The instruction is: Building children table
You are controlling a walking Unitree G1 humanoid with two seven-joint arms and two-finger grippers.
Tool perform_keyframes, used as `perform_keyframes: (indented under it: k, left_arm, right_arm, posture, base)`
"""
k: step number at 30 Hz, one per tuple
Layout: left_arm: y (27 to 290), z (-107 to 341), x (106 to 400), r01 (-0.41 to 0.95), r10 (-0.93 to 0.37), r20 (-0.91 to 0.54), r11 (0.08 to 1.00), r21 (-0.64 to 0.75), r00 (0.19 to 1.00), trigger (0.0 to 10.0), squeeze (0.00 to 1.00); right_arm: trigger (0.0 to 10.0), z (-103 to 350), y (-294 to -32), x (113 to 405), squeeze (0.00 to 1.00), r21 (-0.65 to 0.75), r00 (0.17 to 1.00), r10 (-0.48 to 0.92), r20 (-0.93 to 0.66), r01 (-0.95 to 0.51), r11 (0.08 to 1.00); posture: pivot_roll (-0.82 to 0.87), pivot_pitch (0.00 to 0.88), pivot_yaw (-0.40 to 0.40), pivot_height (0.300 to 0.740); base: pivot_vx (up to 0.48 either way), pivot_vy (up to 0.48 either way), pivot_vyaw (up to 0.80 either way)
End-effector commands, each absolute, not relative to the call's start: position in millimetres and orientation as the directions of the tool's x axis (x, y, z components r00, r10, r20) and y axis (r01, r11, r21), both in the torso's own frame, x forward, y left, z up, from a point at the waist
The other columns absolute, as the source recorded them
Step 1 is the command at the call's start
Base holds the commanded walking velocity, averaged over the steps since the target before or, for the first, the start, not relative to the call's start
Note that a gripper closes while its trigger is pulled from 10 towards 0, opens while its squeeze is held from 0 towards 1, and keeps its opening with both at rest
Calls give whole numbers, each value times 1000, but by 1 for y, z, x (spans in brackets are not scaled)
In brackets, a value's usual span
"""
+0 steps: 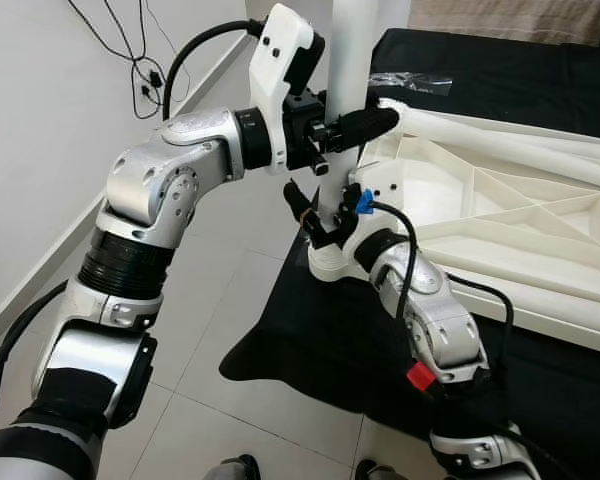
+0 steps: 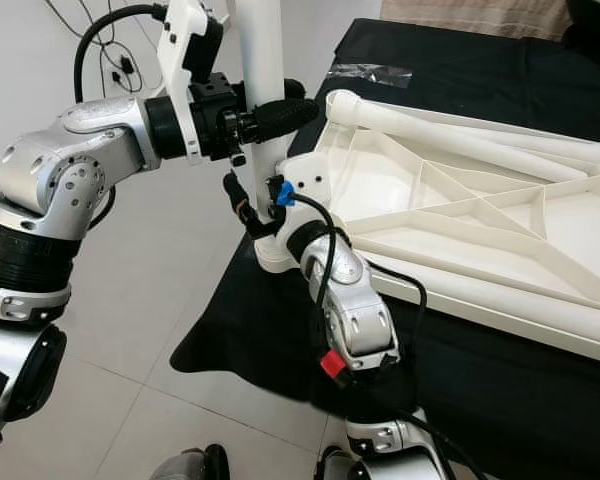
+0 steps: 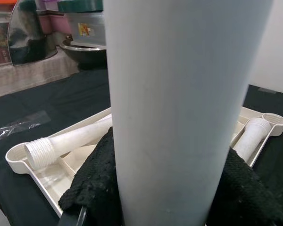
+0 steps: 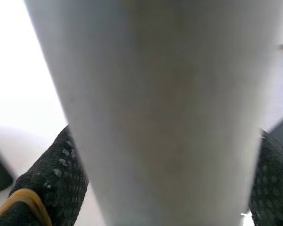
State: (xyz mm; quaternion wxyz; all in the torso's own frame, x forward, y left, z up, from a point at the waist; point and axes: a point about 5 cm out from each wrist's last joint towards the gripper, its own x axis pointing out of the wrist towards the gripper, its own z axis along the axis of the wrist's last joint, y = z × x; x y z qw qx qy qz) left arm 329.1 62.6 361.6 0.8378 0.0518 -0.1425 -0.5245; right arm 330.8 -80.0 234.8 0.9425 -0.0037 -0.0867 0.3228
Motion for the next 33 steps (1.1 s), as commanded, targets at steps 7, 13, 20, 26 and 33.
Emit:
perform_keyframes:
  k: [7, 13, 20, 26, 33]
  left_arm:
    - [52, 362, 321, 877, -913, 178, 404, 258, 368, 0, 0]
    - [57, 361, 322, 878, -912, 183, 404, 258, 366, 0, 0]
    - [61, 362, 320, 878, -911, 195, 406, 254, 365, 0, 0]
    - [61, 362, 317, 878, -912, 193, 404, 256, 363, 0, 0]
    - [67, 364, 317, 869, -905, 202, 419, 264, 375, 2667, 976]
  right_arm:
    - [10000, 254, -66, 335, 0, -58, 520, 847, 110, -847, 528]
    - [10000, 267, -62, 342, 0, -63, 405, 909, 96, -909, 412]
    - [0, 262, -48, 345, 0, -126, 305, 949, 76, -941, 313]
    - [0, 260, -43, 345, 0, -153, 249, 967, 60, -955, 256]
    - [0, 260, -45, 348, 0, -187, 246, 968, 44, -950, 250]
  posture:
    - [17, 217, 61, 740]
    - [16, 220, 54, 740]
    - [31, 225, 48, 740]
    - [37, 229, 48, 740]
    - [32, 232, 45, 740]
  base:
    - [0, 0, 0]
    - [0, 0, 0]
    - [0, 0, 0]
    - [0, 0, 0]
    - [0, 0, 0]
